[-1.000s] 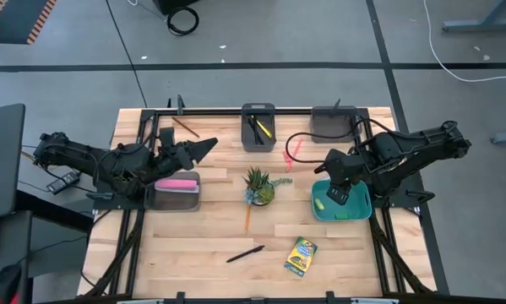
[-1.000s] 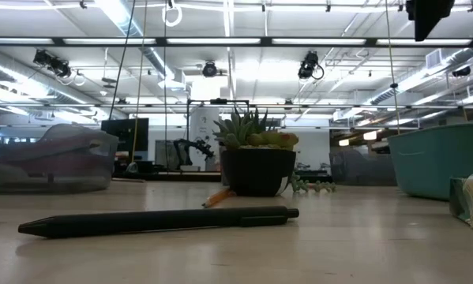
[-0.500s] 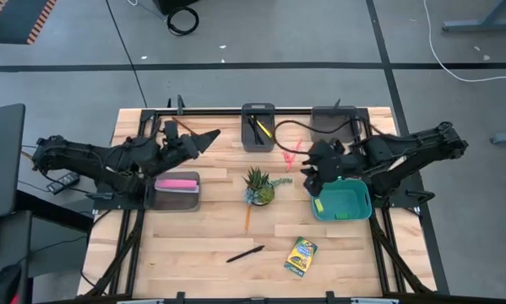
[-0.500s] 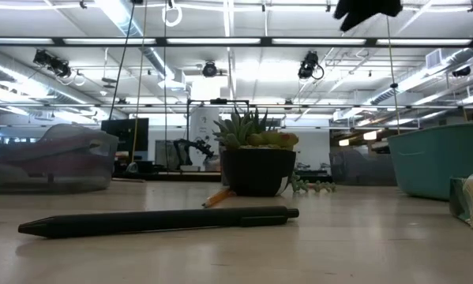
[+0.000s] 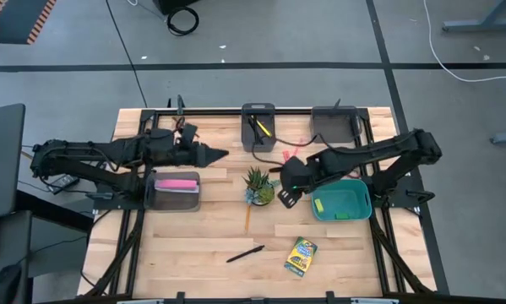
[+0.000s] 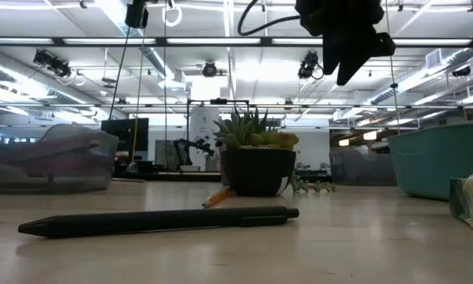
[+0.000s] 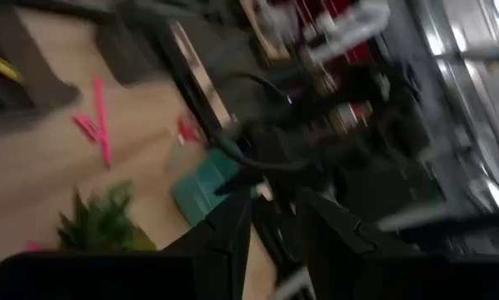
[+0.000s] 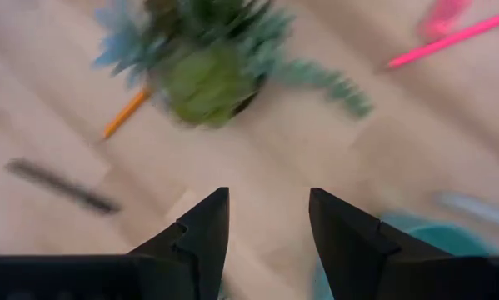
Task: Sort crayons/erasers/pens/pencils in bins
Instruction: Put the orange pencil into the right black bin
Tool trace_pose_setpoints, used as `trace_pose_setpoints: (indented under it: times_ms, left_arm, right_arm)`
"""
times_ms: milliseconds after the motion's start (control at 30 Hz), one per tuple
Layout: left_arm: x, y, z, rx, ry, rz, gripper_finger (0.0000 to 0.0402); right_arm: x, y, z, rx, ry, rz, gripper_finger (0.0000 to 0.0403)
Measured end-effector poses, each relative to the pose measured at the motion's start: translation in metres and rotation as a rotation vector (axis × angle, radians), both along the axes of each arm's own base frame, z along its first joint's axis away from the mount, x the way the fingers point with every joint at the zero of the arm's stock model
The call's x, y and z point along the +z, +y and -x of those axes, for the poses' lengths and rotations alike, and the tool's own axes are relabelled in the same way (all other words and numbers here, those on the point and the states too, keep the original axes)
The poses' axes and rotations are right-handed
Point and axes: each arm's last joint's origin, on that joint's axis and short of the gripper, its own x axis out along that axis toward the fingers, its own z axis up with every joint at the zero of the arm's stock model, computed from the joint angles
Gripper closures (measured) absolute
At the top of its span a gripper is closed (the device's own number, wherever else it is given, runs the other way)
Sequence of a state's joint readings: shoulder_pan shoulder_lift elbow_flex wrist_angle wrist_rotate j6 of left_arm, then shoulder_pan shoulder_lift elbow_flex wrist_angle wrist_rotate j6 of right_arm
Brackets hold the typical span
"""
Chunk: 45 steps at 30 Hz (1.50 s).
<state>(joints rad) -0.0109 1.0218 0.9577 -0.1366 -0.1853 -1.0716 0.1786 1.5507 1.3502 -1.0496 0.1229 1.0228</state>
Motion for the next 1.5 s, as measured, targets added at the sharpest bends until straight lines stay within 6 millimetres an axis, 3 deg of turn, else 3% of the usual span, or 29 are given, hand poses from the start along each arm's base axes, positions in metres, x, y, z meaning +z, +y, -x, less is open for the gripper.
trace_pose_setpoints:
  times_ms: [233, 400, 767, 900, 1033, 1200, 1333, 1500]
  left_arm:
    - [-0.016, -0.002, 0.005, -0.076, 0.187, -0.058, 0.0297]
    - [-0.018, -0.012, 0.005, -0.132, 0.19, 0.04, 0.0297]
    - [-0.022, -0.035, 0.007, -0.252, 0.236, -0.022, 0.0297]
    - [-0.043, -0.044, -0.003, -0.277, 0.386, -0.029, 0.03]
    - [-0.059, -0.059, -0.018, -0.279, 0.438, 0.073, 0.0301]
    - [-0.082, -0.068, -0.036, -0.28, 0.527, 0.104, 0.0301]
    - [-0.083, -0.081, -0.054, -0.317, 0.552, 0.15, 0.0302]
    - [-0.079, -0.087, -0.084, -0.265, 0.64, 0.084, 0.0302]
  right_arm:
    - [-0.007, 0.002, -0.008, 0.072, 0.009, -0.012, 0.023]
    - [-0.006, 0.003, -0.008, 0.026, -0.012, -0.031, 0.023]
    - [-0.004, 0.004, -0.008, 0.043, -0.022, -0.041, 0.023]
    - [-0.005, -0.002, -0.009, 0.024, -0.02, -0.025, 0.023]
    - [0.001, 0.0, -0.004, -0.019, -0.025, -0.108, 0.023]
    - [0.005, 0.0, 0.003, 0.026, 0.001, -0.09, 0.023]
    - [0.01, -0.003, 0.011, 0.081, 0.02, -0.099, 0.023]
    - [0.025, -0.013, 0.038, 0.127, 0.086, -0.078, 0.023]
